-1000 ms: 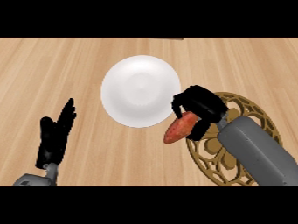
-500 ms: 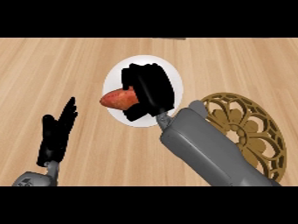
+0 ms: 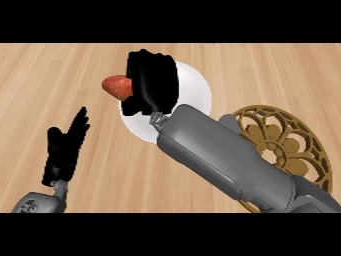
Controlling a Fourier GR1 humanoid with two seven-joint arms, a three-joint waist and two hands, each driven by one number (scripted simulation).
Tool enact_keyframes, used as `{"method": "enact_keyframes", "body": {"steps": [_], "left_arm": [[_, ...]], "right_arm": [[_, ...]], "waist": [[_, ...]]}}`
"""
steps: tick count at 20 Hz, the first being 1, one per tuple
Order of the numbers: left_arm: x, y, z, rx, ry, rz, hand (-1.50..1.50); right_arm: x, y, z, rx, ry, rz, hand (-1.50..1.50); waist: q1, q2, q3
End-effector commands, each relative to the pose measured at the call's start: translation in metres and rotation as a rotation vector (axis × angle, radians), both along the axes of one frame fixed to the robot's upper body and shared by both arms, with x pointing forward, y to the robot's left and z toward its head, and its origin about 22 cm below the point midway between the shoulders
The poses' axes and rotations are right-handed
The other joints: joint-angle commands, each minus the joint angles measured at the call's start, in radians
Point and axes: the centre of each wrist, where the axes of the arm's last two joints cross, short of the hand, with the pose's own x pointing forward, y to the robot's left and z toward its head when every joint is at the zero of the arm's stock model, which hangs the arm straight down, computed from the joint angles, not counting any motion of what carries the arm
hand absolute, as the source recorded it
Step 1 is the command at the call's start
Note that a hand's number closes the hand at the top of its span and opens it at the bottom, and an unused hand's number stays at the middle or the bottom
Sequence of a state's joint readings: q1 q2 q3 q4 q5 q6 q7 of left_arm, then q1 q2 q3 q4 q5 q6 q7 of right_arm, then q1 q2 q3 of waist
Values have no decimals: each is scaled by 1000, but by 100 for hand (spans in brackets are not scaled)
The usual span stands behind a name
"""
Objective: Pick the sweet potato from the placemat and place it in the plate
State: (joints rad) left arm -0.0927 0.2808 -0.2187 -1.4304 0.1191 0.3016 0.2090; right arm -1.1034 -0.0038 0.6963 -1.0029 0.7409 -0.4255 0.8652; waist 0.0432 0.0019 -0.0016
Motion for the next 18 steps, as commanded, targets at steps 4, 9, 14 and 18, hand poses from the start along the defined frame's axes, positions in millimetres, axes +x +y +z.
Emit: {"method": "enact_keyframes", "body": {"steps": [4,9,14,18], "left_arm": [[-2,0,-2,2,-15,-9,0],[-4,8,-1,-8,0,-6,0],[3,-14,-4,11,-17,-16,0],[-3,-3,-12,-5,-18,-9,0]], "right_arm": [[37,-8,-14,-15,51,-89,150],[49,-28,-43,-72,163,-94,150],[63,-43,-52,-62,321,-48,150],[71,-58,-64,-105,502,-16,150]], "waist": [[10,10,0],[-2,7,1],[18,15,1],[10,15,1]]}}
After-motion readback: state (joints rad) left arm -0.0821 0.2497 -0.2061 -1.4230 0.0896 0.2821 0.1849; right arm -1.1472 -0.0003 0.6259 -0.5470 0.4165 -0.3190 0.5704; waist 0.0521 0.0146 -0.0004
